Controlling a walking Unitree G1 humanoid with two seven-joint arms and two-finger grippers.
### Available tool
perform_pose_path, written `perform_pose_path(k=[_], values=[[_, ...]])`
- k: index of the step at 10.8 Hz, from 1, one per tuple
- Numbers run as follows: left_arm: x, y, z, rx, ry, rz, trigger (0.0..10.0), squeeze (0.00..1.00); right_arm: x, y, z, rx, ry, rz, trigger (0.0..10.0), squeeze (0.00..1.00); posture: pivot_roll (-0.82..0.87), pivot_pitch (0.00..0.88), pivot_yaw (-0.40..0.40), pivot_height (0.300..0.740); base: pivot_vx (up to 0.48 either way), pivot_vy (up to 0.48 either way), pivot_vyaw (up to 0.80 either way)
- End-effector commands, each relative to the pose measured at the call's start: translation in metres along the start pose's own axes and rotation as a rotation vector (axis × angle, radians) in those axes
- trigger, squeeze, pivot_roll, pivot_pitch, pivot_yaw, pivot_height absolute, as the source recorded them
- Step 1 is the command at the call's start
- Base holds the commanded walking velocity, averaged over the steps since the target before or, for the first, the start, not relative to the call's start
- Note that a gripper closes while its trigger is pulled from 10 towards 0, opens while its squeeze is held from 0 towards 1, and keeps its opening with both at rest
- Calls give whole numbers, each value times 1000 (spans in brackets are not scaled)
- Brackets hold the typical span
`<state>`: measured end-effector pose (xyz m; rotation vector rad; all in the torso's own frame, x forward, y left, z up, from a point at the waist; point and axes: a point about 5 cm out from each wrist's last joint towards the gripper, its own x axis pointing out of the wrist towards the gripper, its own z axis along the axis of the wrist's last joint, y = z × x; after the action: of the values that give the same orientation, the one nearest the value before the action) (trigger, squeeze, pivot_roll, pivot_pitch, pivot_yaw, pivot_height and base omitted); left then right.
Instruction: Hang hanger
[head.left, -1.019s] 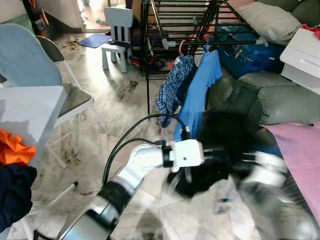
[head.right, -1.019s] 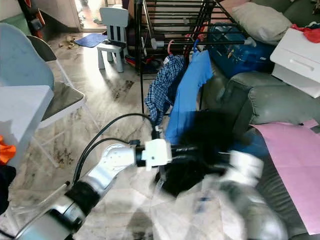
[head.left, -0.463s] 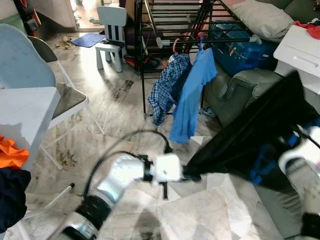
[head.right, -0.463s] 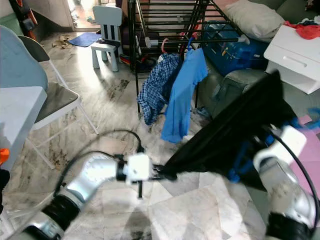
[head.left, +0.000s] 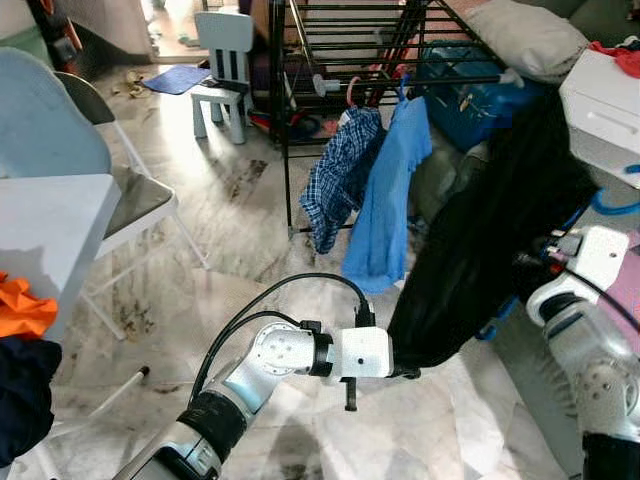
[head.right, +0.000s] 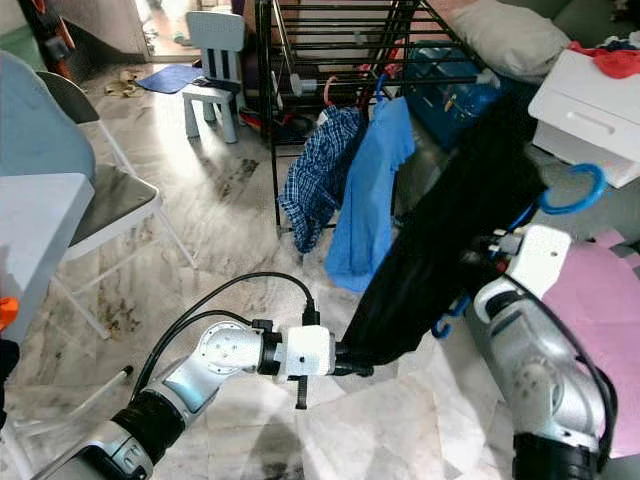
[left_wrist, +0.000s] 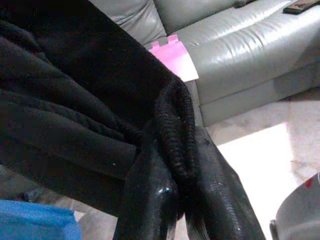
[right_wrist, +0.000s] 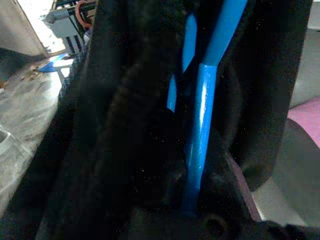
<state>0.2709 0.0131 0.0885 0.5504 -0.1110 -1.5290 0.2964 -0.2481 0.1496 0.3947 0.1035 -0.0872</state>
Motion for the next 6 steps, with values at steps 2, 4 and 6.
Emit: perform_pose_path(k=[2,4,6], values=[[2,-2,-1,1,13,-32,10000,361,-1,3,16,-19,-78,14,10000,0,4,0,-76,740,0,0,0],[2,-2,-1,1,13,-32,10000,361,-1,3,16,-19,-78,14,10000,0,4,0,-76,740,0,0,0],[2,-2,-1,1,13,-32,10000,361,-1,3,16,-19,-78,14,10000,0,4,0,-76,740,0,0,0]])
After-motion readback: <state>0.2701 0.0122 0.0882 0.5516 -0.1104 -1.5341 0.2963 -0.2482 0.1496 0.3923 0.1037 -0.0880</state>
